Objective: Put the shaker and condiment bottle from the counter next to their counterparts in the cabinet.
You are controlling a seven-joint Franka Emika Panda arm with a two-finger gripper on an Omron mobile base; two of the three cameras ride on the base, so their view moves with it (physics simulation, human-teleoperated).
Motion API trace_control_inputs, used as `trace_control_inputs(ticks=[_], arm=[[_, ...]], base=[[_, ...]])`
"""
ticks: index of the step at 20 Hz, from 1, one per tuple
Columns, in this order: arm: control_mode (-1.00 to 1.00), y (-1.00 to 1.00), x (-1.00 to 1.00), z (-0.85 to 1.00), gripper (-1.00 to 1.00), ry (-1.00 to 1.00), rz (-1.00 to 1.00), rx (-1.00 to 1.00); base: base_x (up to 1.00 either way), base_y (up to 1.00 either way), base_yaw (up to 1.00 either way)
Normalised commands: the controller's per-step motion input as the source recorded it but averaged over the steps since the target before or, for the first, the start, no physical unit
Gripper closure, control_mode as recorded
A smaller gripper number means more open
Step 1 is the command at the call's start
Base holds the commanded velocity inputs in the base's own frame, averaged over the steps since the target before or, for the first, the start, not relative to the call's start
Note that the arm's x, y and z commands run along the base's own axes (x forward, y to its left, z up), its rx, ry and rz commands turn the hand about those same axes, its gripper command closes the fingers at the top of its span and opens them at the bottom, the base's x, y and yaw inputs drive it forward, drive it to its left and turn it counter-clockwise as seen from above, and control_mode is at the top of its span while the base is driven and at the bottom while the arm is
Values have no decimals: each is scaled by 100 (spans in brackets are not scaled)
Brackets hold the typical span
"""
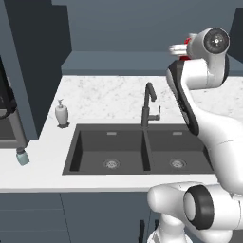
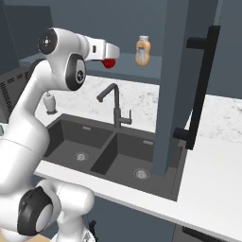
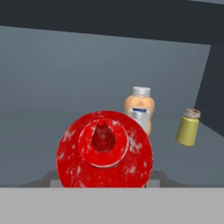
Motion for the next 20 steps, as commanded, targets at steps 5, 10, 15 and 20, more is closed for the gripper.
trace_control_inputs(ticks=[5,10,15,20], arm=[[-100,-23,0,0,100,0,0,0],[-100,-3,0,-2,100,0,0,0],[-100,6,0,-15,100,5,0,0],[-100,17,0,-27,100,11,0,0]], base=[[0,0,0],[0,0,0],[0,0,0],[0,0,0]])
